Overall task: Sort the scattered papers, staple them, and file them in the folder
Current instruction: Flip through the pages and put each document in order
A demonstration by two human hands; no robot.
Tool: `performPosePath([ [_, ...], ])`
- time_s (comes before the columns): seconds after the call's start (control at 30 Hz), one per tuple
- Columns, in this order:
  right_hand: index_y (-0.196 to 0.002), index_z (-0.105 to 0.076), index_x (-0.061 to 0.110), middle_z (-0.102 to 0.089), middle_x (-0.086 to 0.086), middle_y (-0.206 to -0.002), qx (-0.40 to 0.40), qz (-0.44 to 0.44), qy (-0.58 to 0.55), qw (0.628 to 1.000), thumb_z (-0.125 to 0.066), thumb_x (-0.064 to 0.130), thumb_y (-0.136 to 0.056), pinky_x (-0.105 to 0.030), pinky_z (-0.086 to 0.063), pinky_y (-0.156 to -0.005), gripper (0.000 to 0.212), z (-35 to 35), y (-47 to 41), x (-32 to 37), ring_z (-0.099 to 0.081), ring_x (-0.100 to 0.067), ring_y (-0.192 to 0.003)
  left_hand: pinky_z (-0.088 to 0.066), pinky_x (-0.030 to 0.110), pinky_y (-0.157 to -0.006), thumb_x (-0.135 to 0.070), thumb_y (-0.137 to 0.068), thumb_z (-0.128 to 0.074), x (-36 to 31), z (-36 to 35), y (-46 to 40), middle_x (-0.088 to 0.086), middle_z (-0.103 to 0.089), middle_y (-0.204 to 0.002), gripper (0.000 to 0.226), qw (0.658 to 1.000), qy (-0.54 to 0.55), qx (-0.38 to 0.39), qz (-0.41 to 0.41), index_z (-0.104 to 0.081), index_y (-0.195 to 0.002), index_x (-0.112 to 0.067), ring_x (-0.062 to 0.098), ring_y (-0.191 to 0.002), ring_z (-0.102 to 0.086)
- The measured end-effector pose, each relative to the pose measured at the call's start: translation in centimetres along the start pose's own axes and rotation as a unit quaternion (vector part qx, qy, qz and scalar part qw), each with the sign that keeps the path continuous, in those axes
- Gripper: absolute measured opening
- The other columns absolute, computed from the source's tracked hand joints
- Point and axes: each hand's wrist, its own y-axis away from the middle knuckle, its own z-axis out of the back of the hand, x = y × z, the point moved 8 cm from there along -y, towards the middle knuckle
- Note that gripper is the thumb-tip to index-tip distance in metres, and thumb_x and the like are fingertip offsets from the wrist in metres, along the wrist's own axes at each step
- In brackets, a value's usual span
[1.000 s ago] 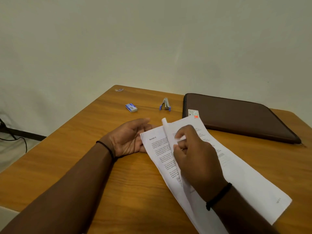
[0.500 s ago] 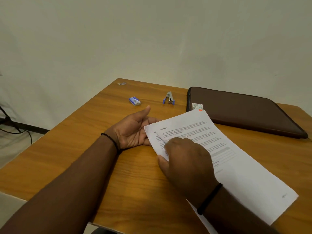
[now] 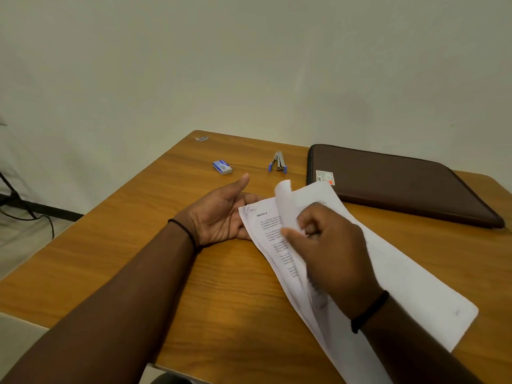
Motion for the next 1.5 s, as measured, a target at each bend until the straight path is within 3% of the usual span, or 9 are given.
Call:
performPosePath([
  [0.1, -0.131, -0.036, 0.039, -0.063, 0.004, -0.12, -0.023, -0.019, -0.035, 0.999, -0.068, 0.024, -0.092, -0.025, -0.059, -0.069, 0.052, 1.2, -0.5, -0.5, -0.065, -0.012, -0.091, -0.045, 0.053, -0.101, -0.057, -0.098, -0.038, 0.0, 0.3, 0.0, 0.022, -0.061, -0.132, 0.072, 1.0, 0.003, -0.001, 0.001, -0.058, -0.133, 0.003, 0.034, -0.116, -0.065],
  [0.2, -0.145, -0.024, 0.046, -0.055, 0.003, -0.137, -0.042, 0.022, 0.011, 0.999, -0.061, 0.017, -0.096, -0.032, -0.06, -0.084, 0.068, 1.3, -0.5, 0.1, -0.062, -0.016, -0.105, -0.045, 0.053, -0.101, -0.055, -0.097, -0.04, 0.0, 0.1, 0.0, 0.022, -0.062, -0.13, 0.07, 1.0, 0.007, 0.007, 0.002, -0.061, -0.131, 0.002, 0.034, -0.116, -0.065],
  [0.3, -0.133, -0.06, 0.026, -0.064, 0.0, -0.128, -0.027, 0.085, 0.103, 0.991, -0.056, 0.018, -0.099, -0.001, -0.035, -0.079, 0.036, 0.3, -0.1, 0.8, -0.06, -0.012, -0.101, -0.043, 0.054, -0.103, -0.056, -0.097, -0.042, -0.1, -0.1, 0.1, 0.023, -0.058, -0.136, 0.071, 1.0, 0.0, 0.006, 0.001, -0.057, -0.134, 0.002, 0.035, -0.119, -0.063],
  [0.53, -0.131, -0.06, 0.03, -0.058, 0.01, -0.13, 0.097, 0.117, 0.246, 0.957, -0.049, 0.07, -0.088, -0.021, -0.039, -0.087, 0.06, -3.2, 0.9, 1.8, -0.053, -0.009, -0.116, -0.046, 0.054, -0.102, -0.062, -0.095, -0.035, -0.3, 0.0, 0.2, 0.025, -0.056, -0.138, 0.076, 1.0, -0.013, -0.005, -0.005, -0.059, -0.133, 0.0, 0.037, -0.123, -0.06],
  [0.8, -0.105, -0.072, 0.02, -0.069, 0.001, -0.102, 0.025, 0.106, 0.225, 0.968, -0.046, 0.04, -0.1, -0.025, -0.049, -0.069, 0.033, -2.6, 1.2, 2.1, -0.065, -0.015, -0.088, -0.048, 0.054, -0.1, -0.064, -0.094, -0.035, -0.4, -0.1, 0.3, 0.029, -0.056, -0.136, 0.077, 0.999, -0.039, -0.011, -0.008, -0.06, -0.132, -0.002, 0.042, -0.121, -0.059],
  [1.13, -0.079, -0.067, 0.027, -0.062, 0.016, -0.077, 0.032, 0.028, 0.066, 0.997, -0.073, 0.05, -0.083, -0.02, -0.049, -0.067, 0.024, -1.1, 0.5, 0.0, -0.058, -0.007, -0.071, -0.047, 0.055, -0.099, -0.057, -0.095, -0.042, -0.2, -0.4, 0.4, 0.027, -0.052, -0.141, 0.073, 1.0, 0.0, -0.009, 0.004, -0.051, -0.139, 0.001, 0.04, -0.127, -0.054],
  [1.23, -0.098, -0.056, 0.035, -0.059, 0.016, -0.084, -0.004, 0.008, 0.037, 0.999, -0.072, 0.036, -0.088, -0.018, -0.05, -0.064, 0.019, 0.0, 0.2, -0.1, -0.057, -0.007, -0.07, -0.049, 0.055, -0.098, -0.045, -0.096, -0.048, -0.2, -0.5, 0.6, 0.028, -0.056, -0.137, 0.066, 1.0, 0.005, -0.016, 0.008, -0.048, -0.141, 0.003, 0.04, -0.119, -0.062],
  [1.37, -0.133, -0.038, 0.043, -0.05, 0.019, -0.111, -0.039, 0.02, 0.016, 0.999, -0.066, 0.023, -0.093, -0.027, -0.059, -0.076, 0.053, 1.2, 0.0, 0.5, -0.058, -0.008, -0.088, -0.055, 0.055, -0.091, -0.02, -0.089, -0.057, -0.3, -0.7, 0.7, 0.026, -0.058, -0.134, 0.062, 1.0, 0.018, -0.019, 0.001, -0.043, -0.143, 0.005, 0.038, -0.111, -0.067],
  [1.5, -0.127, -0.061, 0.033, -0.063, 0.008, -0.124, -0.04, 0.043, 0.063, 0.996, -0.054, 0.018, -0.099, -0.003, -0.036, -0.068, 0.032, 1.1, -0.3, 0.4, -0.051, -0.003, -0.093, -0.058, 0.051, -0.088, -0.007, -0.089, -0.053, -0.2, -0.7, 0.8, 0.026, -0.061, -0.131, 0.049, 1.0, -0.001, -0.019, 0.002, -0.05, -0.137, 0.004, 0.037, -0.111, -0.067],
])
